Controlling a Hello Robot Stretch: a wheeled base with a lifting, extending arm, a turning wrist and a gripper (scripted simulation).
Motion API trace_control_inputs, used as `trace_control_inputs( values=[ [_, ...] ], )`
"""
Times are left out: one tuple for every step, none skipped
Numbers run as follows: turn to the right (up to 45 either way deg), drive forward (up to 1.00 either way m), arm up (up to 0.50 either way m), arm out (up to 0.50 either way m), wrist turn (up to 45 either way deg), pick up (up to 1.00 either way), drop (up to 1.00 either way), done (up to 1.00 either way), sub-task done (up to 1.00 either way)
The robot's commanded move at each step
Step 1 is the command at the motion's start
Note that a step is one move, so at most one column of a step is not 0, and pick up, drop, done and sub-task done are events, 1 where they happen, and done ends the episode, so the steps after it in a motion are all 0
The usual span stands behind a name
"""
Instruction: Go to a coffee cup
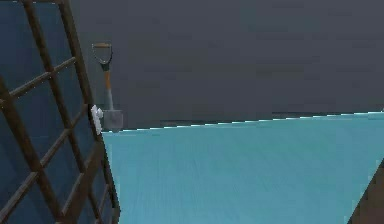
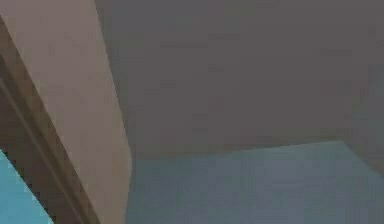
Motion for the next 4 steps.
trace_control_inputs(
  values=[
    [0.0, 0.45, 0.0, 0.0, 0.0, 0.0, 0.0, 0.0, 0.0],
    [36.0, 0.0, 0.0, 0.0, 0.0, 0.0, 0.0, 0.0, 0.0],
    [0.0, 0.4, 0.0, 0.0, 0.0, 0.0, 0.0, 0.0, 0.0],
    [30.0, 0.0, 0.0, 0.0, 0.0, 0.0, 0.0, 0.0, 0.0]
  ],
)
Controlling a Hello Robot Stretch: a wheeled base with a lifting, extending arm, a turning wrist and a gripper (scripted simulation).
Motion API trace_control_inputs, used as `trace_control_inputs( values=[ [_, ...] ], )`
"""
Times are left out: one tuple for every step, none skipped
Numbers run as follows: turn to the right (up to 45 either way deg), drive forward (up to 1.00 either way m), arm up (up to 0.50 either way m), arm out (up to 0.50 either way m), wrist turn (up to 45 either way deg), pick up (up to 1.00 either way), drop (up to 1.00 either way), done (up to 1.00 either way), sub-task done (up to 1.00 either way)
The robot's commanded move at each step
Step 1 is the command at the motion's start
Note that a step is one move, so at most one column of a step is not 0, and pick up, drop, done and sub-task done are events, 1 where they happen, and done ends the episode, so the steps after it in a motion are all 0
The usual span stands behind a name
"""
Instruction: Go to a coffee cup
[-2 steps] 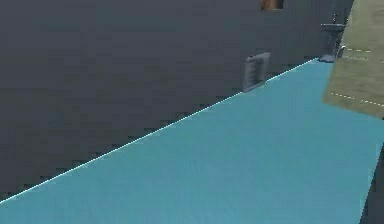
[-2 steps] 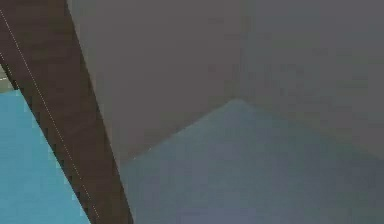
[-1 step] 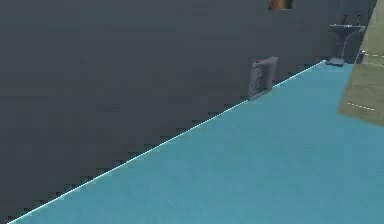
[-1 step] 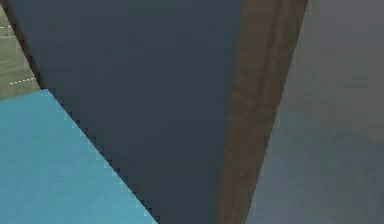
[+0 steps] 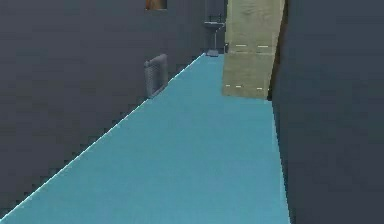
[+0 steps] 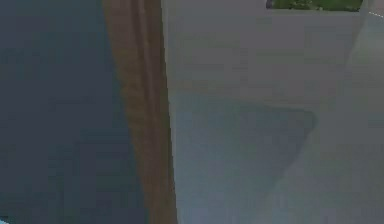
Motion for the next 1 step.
trace_control_inputs(
  values=[
    [0.0, 1.0, 0.0, 0.0, 0.0, 0.0, 0.0, 0.0, 0.0]
  ],
)
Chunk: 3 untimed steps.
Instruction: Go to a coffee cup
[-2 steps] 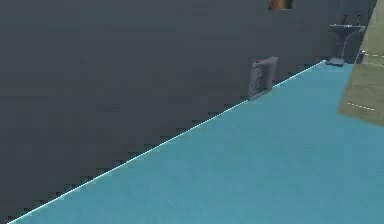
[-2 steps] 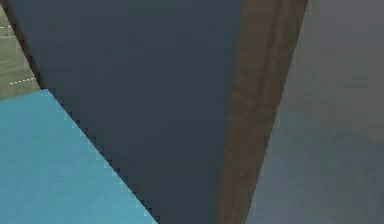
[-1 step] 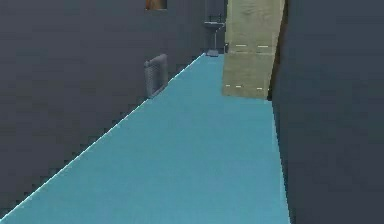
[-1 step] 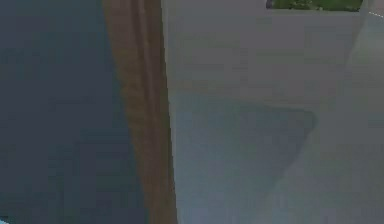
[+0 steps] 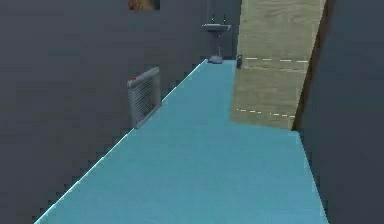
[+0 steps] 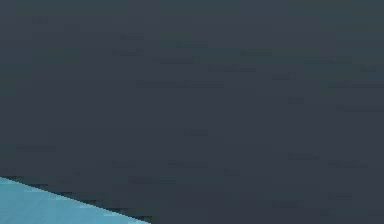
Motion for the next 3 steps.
trace_control_inputs(
  values=[
    [0.0, 1.0, 0.0, 0.0, 0.0, 0.0, 0.0, 0.0, 0.0],
    [0.0, 1.0, 0.0, 0.0, 0.0, 0.0, 0.0, 0.0, 0.0],
    [3.0, 0.0, 0.0, 0.0, 0.0, 0.0, 0.0, 0.0, 0.0]
  ],
)
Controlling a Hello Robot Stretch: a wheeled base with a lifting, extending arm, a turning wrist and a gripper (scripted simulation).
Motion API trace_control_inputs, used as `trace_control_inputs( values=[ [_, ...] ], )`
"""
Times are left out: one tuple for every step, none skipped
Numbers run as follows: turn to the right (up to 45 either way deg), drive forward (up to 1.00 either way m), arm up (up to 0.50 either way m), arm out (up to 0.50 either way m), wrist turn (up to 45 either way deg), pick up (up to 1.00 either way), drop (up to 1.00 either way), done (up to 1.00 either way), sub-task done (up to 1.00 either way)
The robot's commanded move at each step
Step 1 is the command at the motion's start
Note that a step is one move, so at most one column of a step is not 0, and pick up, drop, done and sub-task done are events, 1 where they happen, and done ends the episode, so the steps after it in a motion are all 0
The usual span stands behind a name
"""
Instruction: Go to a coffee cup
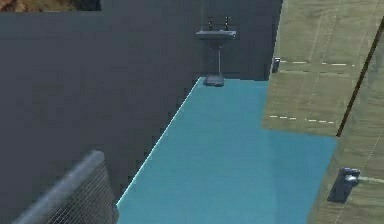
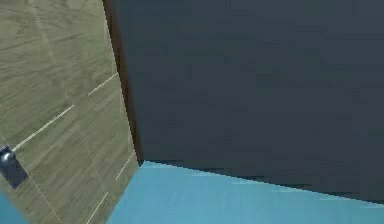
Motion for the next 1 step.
trace_control_inputs(
  values=[
    [0.0, 0.4, 0.0, 0.0, 0.0, 0.0, 0.0, 0.0, 0.0]
  ],
)
